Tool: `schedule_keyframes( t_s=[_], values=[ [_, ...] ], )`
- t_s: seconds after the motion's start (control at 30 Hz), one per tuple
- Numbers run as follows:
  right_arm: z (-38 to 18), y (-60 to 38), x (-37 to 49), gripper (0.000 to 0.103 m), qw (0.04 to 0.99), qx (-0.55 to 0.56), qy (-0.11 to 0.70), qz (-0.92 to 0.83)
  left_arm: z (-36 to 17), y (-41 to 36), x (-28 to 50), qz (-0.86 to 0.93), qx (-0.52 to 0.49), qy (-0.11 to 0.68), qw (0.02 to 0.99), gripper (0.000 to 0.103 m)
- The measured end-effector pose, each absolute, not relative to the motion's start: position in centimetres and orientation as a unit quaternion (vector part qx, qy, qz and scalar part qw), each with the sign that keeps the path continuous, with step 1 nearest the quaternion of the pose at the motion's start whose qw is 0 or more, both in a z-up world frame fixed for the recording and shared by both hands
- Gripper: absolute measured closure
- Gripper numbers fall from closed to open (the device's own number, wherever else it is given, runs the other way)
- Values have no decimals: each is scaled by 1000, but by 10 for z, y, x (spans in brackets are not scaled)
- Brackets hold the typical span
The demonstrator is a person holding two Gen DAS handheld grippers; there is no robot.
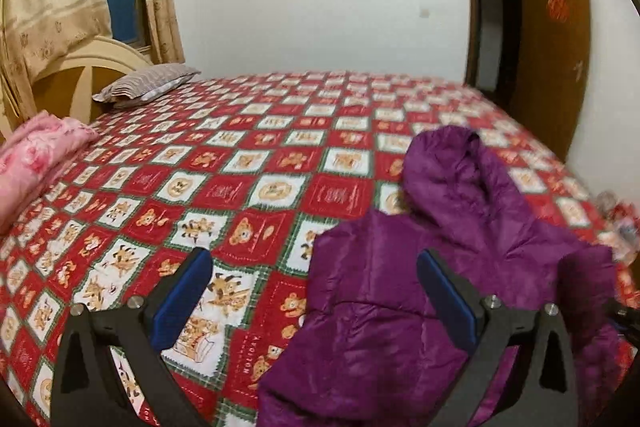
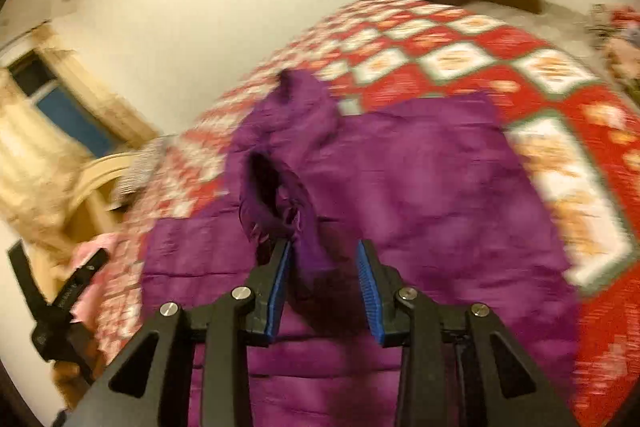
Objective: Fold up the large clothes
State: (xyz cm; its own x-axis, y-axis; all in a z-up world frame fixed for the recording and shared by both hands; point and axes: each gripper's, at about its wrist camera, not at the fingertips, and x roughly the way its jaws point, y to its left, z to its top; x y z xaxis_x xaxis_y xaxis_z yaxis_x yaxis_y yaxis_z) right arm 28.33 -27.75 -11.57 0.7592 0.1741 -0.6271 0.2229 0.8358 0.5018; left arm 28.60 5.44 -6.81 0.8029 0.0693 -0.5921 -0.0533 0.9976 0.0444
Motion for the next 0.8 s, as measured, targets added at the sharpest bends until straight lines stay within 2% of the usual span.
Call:
schedule_keyframes(
  t_s=[0.1, 0.2, 0.27, 0.4, 0.5, 0.57, 0.67, 0.8],
  values=[
    [-123, -303, 262, 68, 875, 265, 381, -133, -78, 50, 295, 51, 25, 330, 942, 0],
    [-103, -310, 242, 68, 896, 227, 336, -178, -80, 48, 300, 57, 25, 329, 942, 0],
    [-81, -295, 245, 68, 923, 188, 301, -151, -75, 43, 306, 56, 26, 324, 944, 0],
    [-62, -255, 291, 68, 943, 118, 306, -51, -66, 26, 322, 73, 45, 299, 950, 0],
    [-76, -245, 331, 68, 938, 80, 333, -48, -75, 30, 337, 88, 34, 308, 947, 0],
    [-98, -248, 348, 68, 926, 63, 365, -66, -97, 38, 350, 103, 32, 342, 933, 0],
    [-126, -268, 342, 68, 912, 83, 395, -69, -130, 52, 352, 116, 26, 373, 920, 0],
    [-138, -281, 326, 68, 913, 108, 390, -54, -170, 63, 350, 99, 21, 414, 905, 0]
  ],
)
